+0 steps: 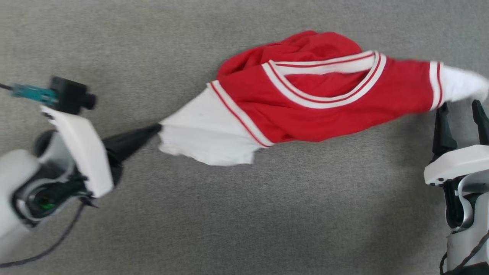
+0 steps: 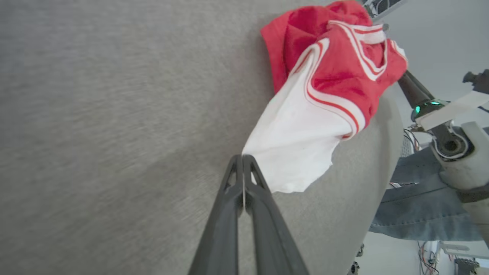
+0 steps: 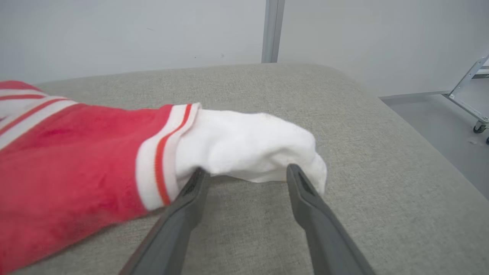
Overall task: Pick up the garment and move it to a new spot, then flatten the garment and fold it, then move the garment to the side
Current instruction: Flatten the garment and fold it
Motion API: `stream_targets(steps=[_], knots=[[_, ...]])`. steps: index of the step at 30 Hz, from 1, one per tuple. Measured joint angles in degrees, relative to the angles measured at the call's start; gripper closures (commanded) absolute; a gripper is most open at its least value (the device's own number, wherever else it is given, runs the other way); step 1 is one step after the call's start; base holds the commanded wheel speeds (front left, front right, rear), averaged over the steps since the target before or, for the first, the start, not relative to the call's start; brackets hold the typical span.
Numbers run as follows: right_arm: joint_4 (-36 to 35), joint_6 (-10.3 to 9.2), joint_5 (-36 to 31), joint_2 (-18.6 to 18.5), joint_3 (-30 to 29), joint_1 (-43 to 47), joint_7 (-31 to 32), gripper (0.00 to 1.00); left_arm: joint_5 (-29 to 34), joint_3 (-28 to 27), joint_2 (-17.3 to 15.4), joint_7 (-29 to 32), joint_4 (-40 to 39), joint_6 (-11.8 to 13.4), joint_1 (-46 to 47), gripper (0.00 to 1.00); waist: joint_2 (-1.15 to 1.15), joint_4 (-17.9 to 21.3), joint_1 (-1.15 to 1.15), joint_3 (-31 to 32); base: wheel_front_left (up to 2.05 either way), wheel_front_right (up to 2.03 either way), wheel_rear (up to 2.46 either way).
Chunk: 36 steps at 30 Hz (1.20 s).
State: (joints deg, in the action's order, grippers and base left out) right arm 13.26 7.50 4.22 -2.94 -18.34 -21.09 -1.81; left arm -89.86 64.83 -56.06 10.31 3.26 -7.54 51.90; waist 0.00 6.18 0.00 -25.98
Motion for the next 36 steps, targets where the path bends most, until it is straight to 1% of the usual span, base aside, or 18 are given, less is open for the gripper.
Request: stream_targets(steps=[4,11,14,17,18,19,20,21,22,25,27,29,32,33,34,36], knots=[[-1.0,0.0,-0.33,0.0,0.31,0.27,0.9,0.0,-0.92,-0.7,-2.41,-0.32,1.74,0.0,-0.89,1.0,0.0,-0.87,0.0,0.92,0.0,0.0,0.0],[-3.13,0.0,-0.77,0.01,0.65,0.79,2.37,0.0,-2.41,-2.43,-4.53,-1.46,5.32,0.0,-2.11,1.0,0.0,-1.33,0.0,1.97,0.0,0.0,0.0],[-3.89,0.0,-0.77,0.01,0.71,1.26,2.85,0.0,-2.38,-2.81,-4.34,-1.89,6.8,0.0,-2.89,1.0,0.0,-1.41,0.0,2.28,0.0,0.0,0.0],[-4.12,0.0,-0.76,0.01,0.92,1.84,3.34,0.0,-1.22,-2.47,-2.88,-3.2,8.08,0.0,-3.71,1.0,0.0,-1.44,0.0,2.68,0.0,0.0,0.0],[-4.3,0.0,-0.76,0.0,1.01,1.94,3.41,0.0,-0.65,-2.5,-2.33,-4.22,8.47,0.0,-3.87,0.77,0.0,-1.44,0.0,2.83,0.0,0.0,0.0],[-4.5,0.0,-0.76,0.0,1.14,2.09,3.63,0.0,0.25,-2.53,-1.92,-5.3,8.77,0.0,-4.02,0.58,0.0,-1.43,0.0,2.99,0.0,0.0,0.0],[-4.77,0.0,-0.76,0.0,1.34,2.38,3.97,0.0,0.81,-2.5,-1.63,-6.3,9.17,0.0,-4.19,0.43,0.0,-1.41,0.0,3.2,0.0,0.0,0.0],[-5.16,0.0,-0.79,-0.01,1.74,2.88,4.46,0.0,1.59,-2.35,-1.49,-7.46,9.45,0.0,-4.41,0.15,0.0,-1.4,0.0,3.44,0.0,0.0,0.0],[-5.64,0.0,-0.88,0.01,2.16,3.33,4.97,0.0,2.18,-2.27,-1.44,-8.84,9.56,0.0,-4.75,0.0,0.0,-1.39,0.0,3.7,0.0,0.0,0.0],[-7.6,0.0,-2.16,0.0,3.52,5.08,6.97,0.0,4.15,-1.92,-1.37,-13.48,10.07,0.0,-6.5,0.0,0.0,-1.37,0.0,4.52,0.0,0.0,0.0],[-9.22,0.0,-2.7,-0.34,4.7,6.57,8.54,0.0,4.9,-2.02,-1.27,-18.12,10.37,0.0,-7.88,0.0,0.0,-1.46,0.0,5.05,0.0,0.0,0.0],[-10.61,0.0,-2.55,-1.75,6.41,8.18,10.5,0.0,6.78,-1.91,-1.14,-22.46,10.98,0.0,-9.27,0.0,0.0,-1.68,0.0,5.58,0.0,0.0,0.0],[-12.94,0.0,-0.46,-4.76,9.36,10.67,14.18,0.0,9.8,-2.79,0.19,-24.97,13.13,0.0,-12.36,0.0,0.0,-2.23,0.0,6.37,0.0,0.0,0.0],[-13.7,0.0,0.34,-6.16,10.48,11.5,15.67,0.0,11.54,-4.13,1.01,-25.06,14.64,0.0,-13.29,0.0,0.0,-2.5,0.0,6.6,0.0,0.0,0.0],[-14.57,0.0,1.18,-7.66,11.31,12.34,17.17,0.0,13.01,-7.49,2.59,-25.17,15.99,0.01,-14.3,0.0,0.0,-2.83,0.0,6.79,0.0,0.0,0.0],[-16.28,0.0,2.96,-11.06,12.9,13.33,20.39,0.0,18.13,-15.84,6.46,-25.26,16.92,0.55,-16.3,0.0,0.0,-3.55,0.0,7.13,0.0,0.0,0.0]])
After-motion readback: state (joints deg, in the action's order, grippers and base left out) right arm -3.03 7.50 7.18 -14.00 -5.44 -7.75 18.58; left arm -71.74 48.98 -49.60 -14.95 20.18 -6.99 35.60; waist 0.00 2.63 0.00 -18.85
